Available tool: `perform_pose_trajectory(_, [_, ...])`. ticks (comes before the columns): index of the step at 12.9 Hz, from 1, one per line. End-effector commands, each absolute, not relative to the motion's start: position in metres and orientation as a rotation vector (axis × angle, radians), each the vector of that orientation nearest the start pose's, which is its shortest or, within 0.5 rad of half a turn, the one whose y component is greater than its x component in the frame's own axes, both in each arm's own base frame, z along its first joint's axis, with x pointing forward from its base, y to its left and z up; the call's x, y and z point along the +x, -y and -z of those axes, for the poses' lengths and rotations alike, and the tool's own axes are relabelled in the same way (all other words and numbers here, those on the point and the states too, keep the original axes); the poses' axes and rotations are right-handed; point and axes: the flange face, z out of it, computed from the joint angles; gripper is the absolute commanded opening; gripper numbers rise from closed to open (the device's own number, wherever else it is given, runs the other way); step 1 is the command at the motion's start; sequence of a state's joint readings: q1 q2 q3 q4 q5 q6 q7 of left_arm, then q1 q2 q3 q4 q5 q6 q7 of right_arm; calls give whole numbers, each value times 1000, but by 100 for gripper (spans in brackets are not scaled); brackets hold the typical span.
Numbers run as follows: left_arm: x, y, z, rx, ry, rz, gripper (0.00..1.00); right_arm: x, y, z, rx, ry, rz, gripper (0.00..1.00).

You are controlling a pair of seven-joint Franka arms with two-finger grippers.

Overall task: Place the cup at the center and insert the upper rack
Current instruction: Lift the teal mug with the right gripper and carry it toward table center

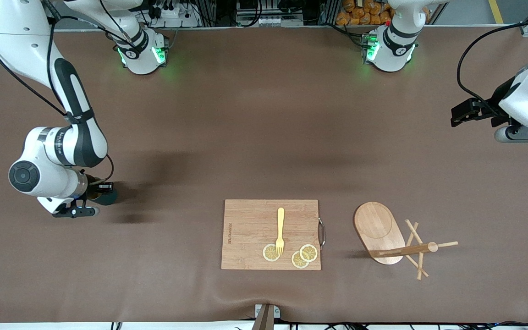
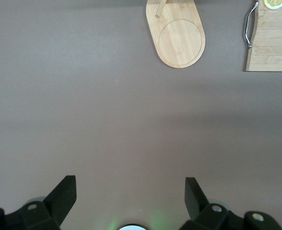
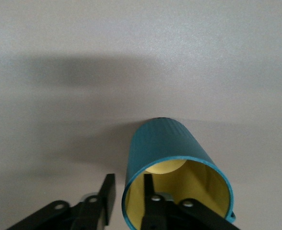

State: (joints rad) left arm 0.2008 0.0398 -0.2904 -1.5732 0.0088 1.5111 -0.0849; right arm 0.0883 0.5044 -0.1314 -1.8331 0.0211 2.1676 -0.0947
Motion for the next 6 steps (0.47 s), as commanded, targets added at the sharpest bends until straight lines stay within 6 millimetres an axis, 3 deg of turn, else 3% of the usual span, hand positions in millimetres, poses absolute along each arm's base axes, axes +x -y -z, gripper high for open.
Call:
perform_pose_trajectory(1, [554, 47, -601, -3125, 19, -167, 100, 625, 20, -247, -3147, 106, -267, 1])
perform_pose_trajectory(3, [553, 48, -600, -3124, 17, -174, 100, 624, 18, -248, -3141, 109, -293, 0])
perform_pose_trajectory(6, [553, 48, -601, -3125, 7, -169, 100, 632, 0, -269, -3132, 145, -250, 0])
